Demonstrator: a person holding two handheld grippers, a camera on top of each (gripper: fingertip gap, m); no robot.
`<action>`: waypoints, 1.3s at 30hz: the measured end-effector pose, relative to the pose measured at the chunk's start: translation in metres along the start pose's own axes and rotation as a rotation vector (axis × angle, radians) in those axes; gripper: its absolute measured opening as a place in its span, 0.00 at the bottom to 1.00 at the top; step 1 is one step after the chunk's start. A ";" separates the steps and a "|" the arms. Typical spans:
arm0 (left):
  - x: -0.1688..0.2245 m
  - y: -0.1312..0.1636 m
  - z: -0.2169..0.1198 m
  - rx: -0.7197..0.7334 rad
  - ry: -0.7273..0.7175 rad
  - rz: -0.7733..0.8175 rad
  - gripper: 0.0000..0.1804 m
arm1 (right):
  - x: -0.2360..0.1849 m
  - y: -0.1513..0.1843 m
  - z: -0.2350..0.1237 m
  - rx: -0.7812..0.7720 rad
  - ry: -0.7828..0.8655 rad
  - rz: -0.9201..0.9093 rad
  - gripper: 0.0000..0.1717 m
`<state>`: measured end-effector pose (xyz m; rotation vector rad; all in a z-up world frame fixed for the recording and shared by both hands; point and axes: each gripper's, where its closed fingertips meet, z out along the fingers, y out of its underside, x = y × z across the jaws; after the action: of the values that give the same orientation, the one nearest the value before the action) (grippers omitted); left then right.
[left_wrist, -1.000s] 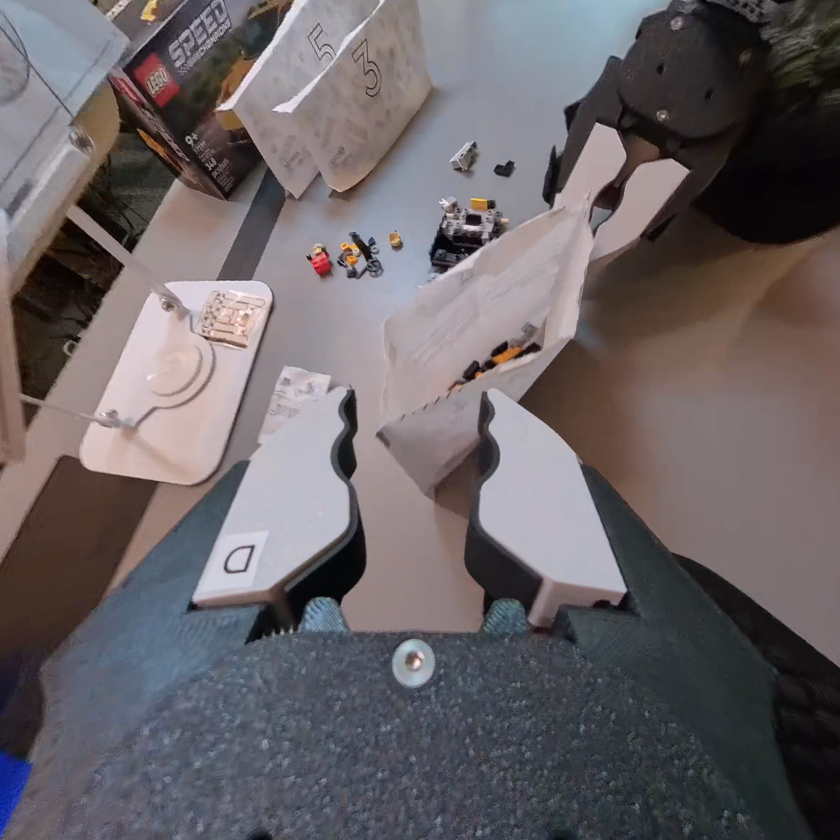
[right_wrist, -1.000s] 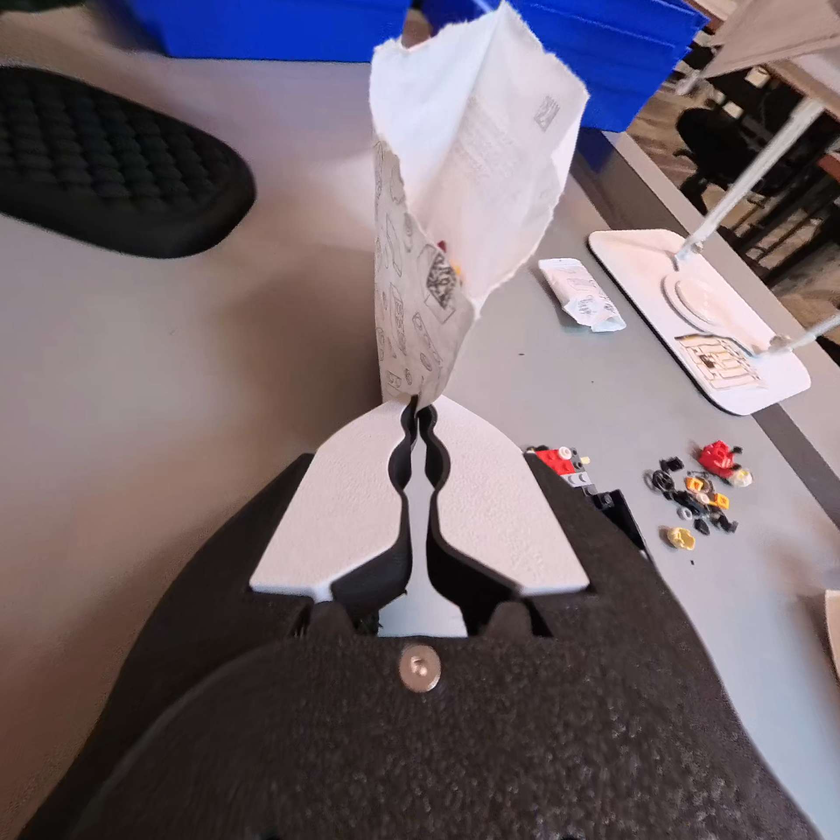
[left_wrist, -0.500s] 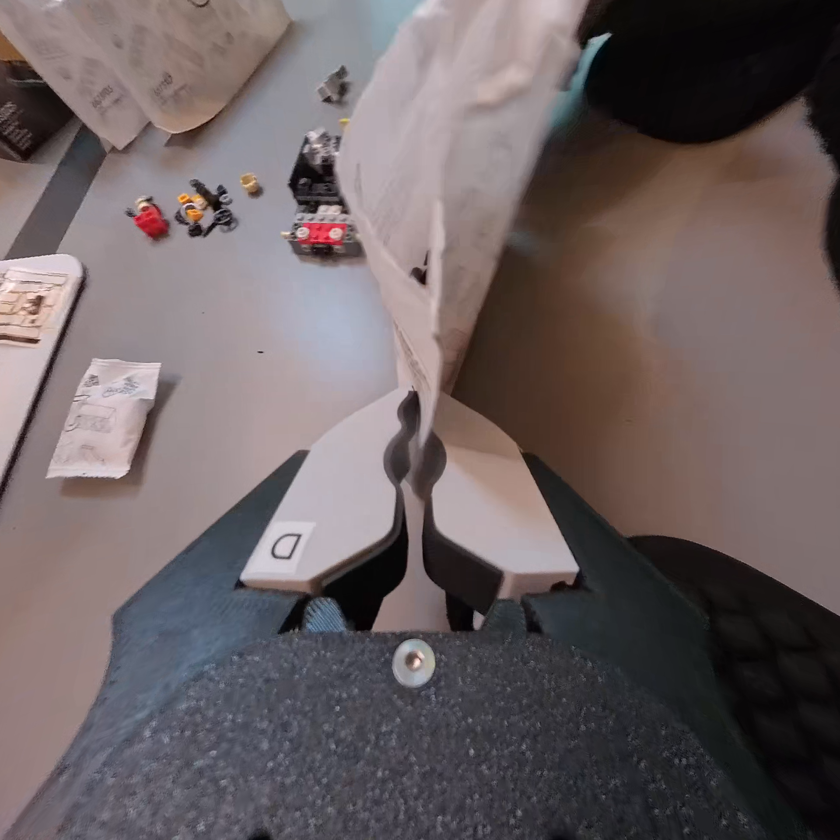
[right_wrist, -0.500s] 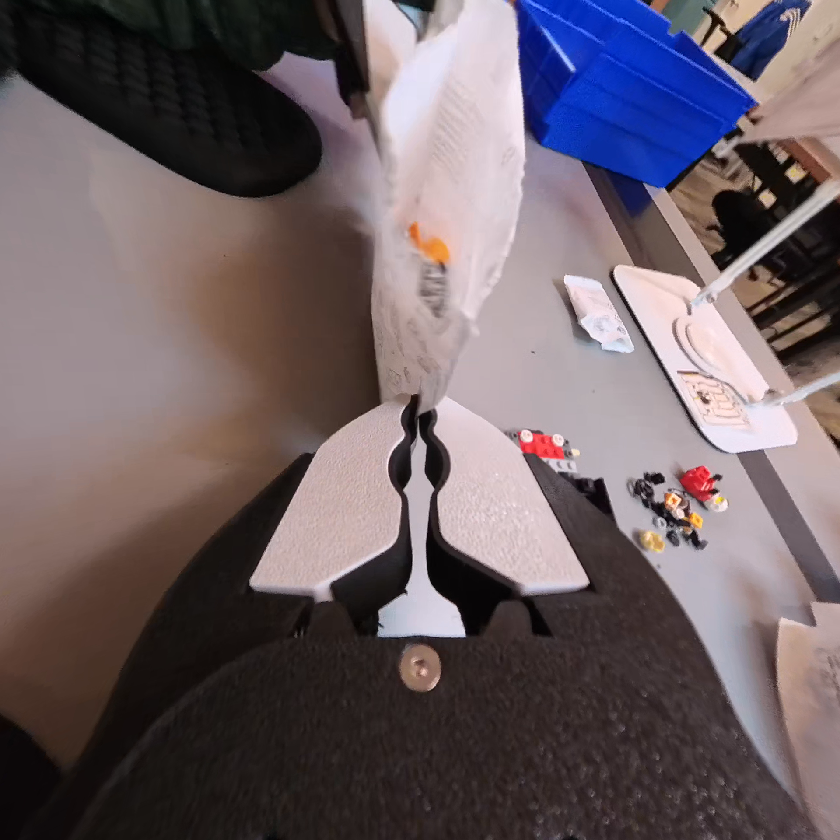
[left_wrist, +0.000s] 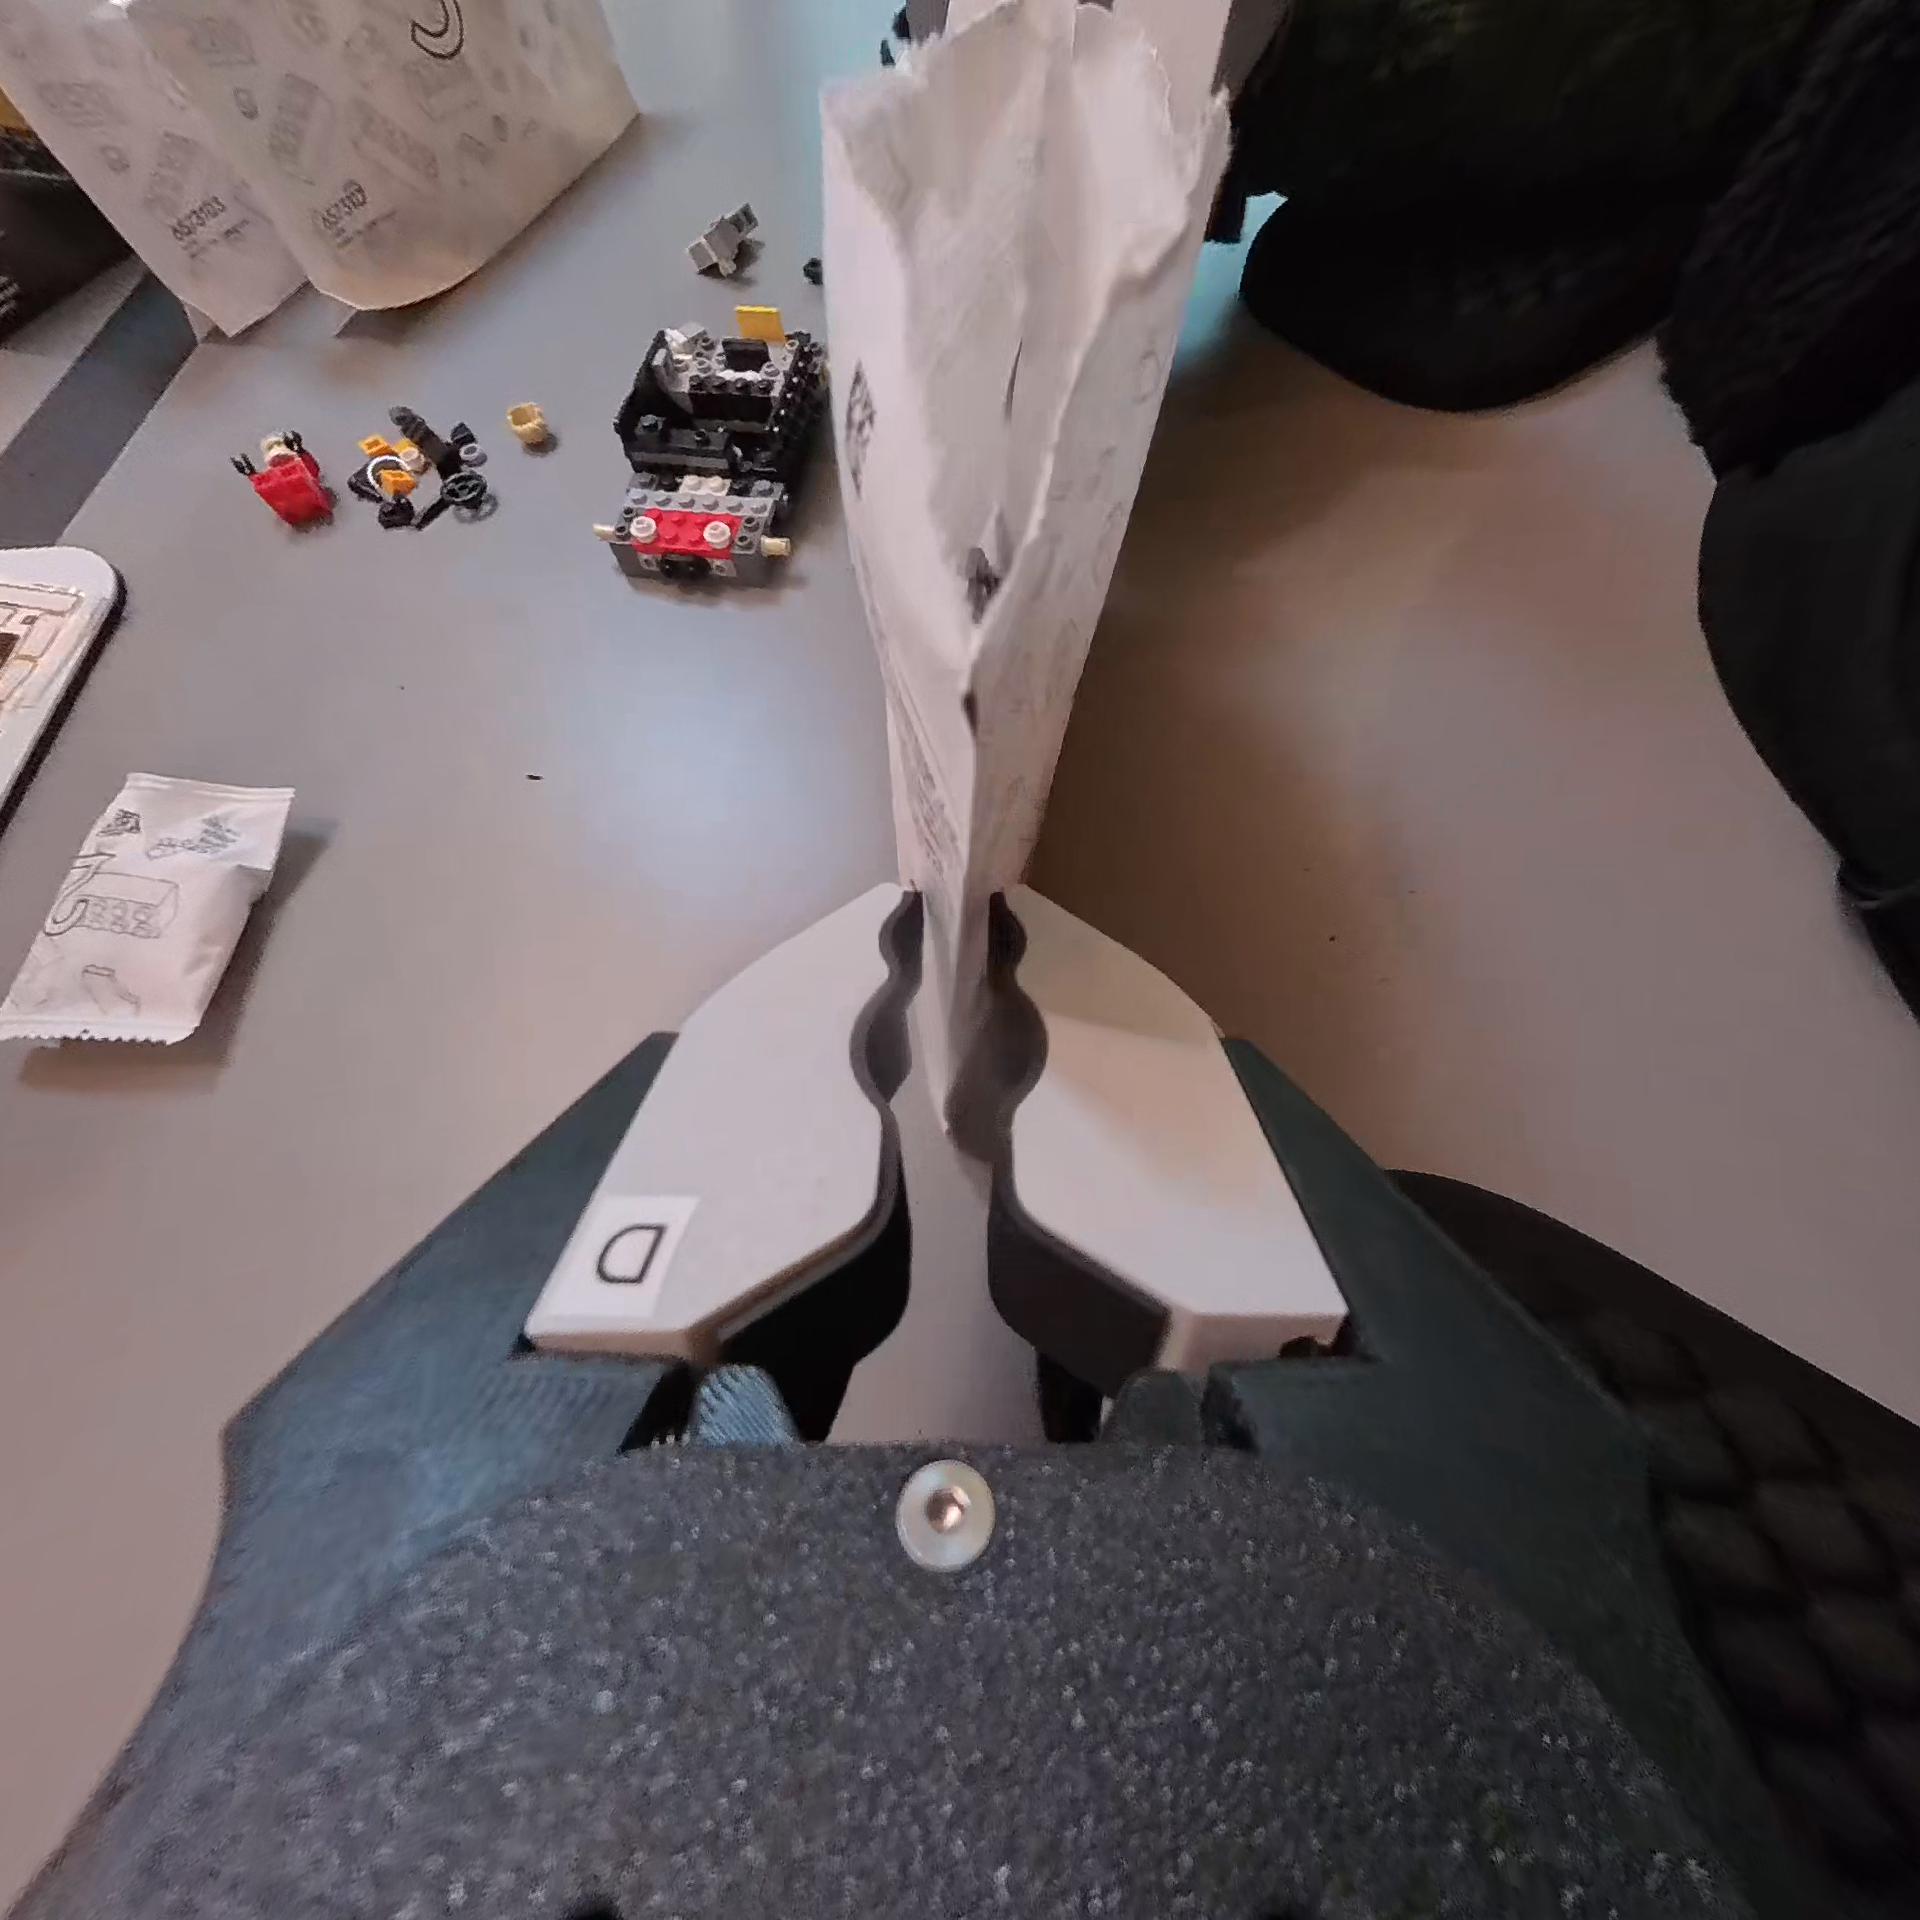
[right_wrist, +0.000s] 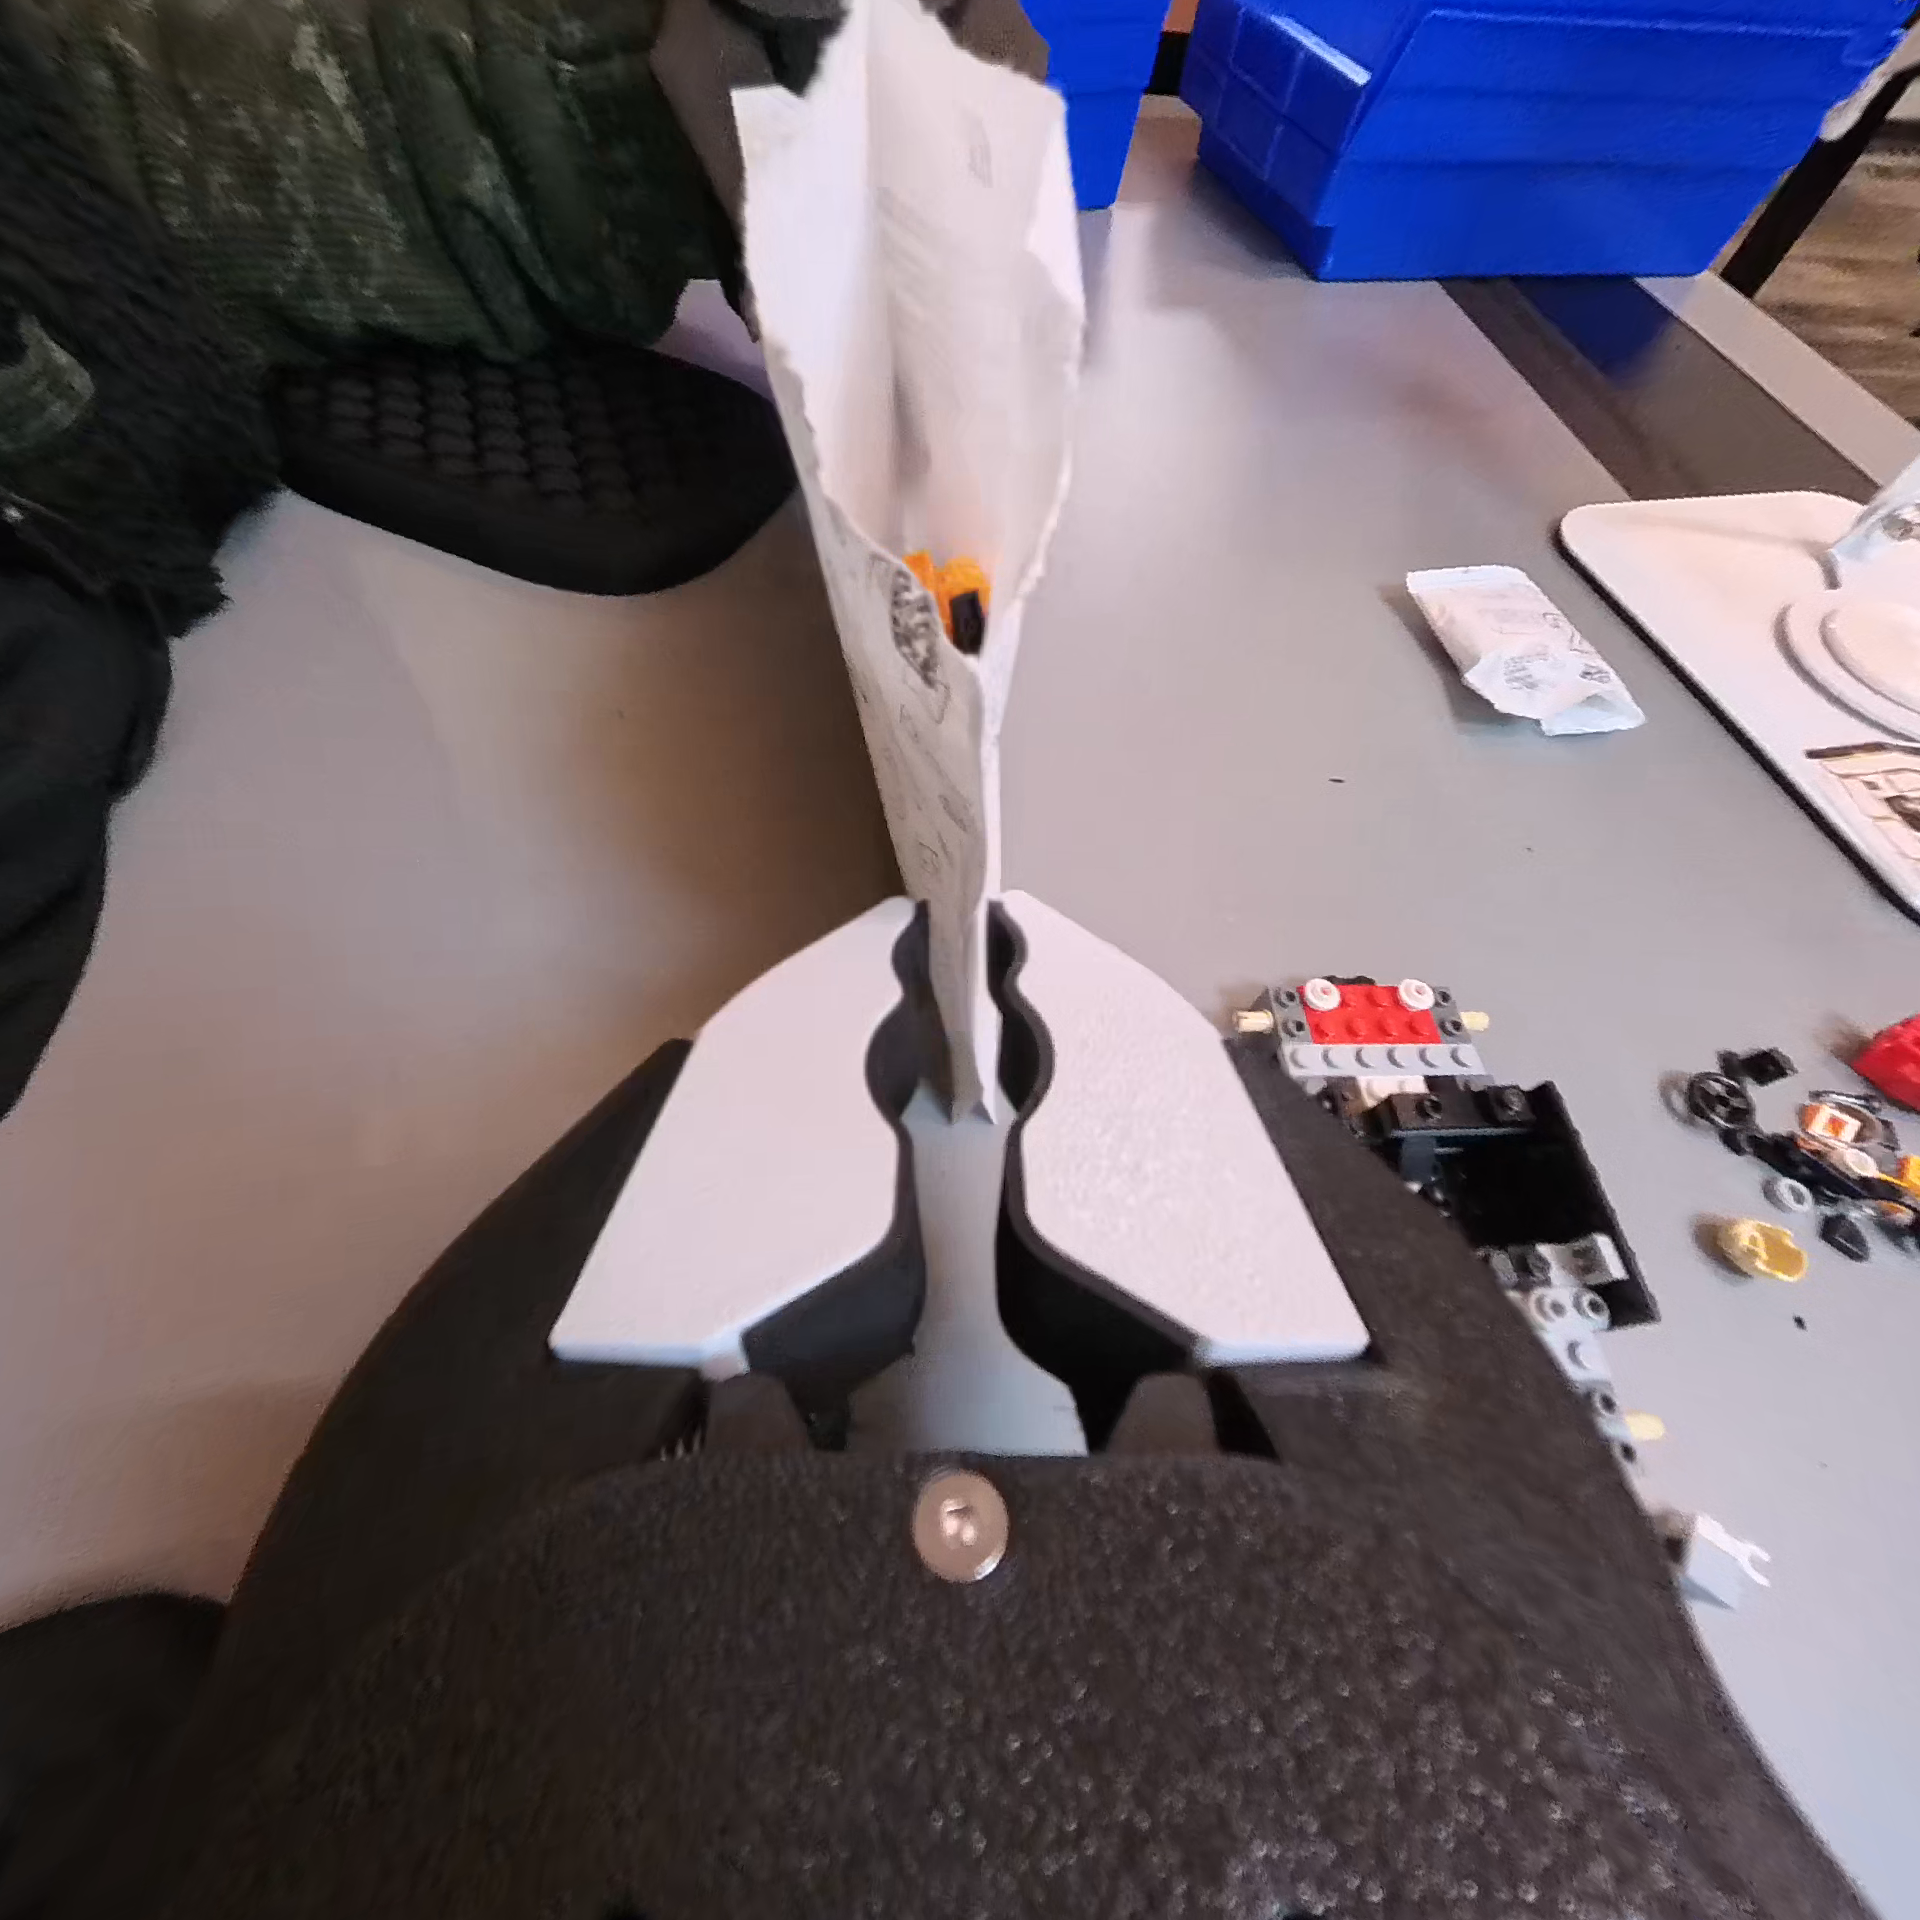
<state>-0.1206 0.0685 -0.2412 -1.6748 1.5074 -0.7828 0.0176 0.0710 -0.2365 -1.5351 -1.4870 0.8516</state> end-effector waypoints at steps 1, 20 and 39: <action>-0.001 0.000 -0.001 0.004 -0.001 -0.003 0.07 | -0.001 -0.002 0.000 0.001 -0.014 0.011 0.09; -0.004 -0.007 -0.023 0.105 -0.006 -0.026 0.00 | 0.167 -0.046 0.077 -0.238 0.046 0.086 0.25; -0.009 -0.009 -0.021 0.164 0.007 -0.070 0.00 | 0.158 -0.054 0.104 -0.257 -0.024 -0.022 0.20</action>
<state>-0.1347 0.0751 -0.2221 -1.6105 1.3563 -0.9248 -0.0873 0.2373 -0.2226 -1.6950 -1.6789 0.6883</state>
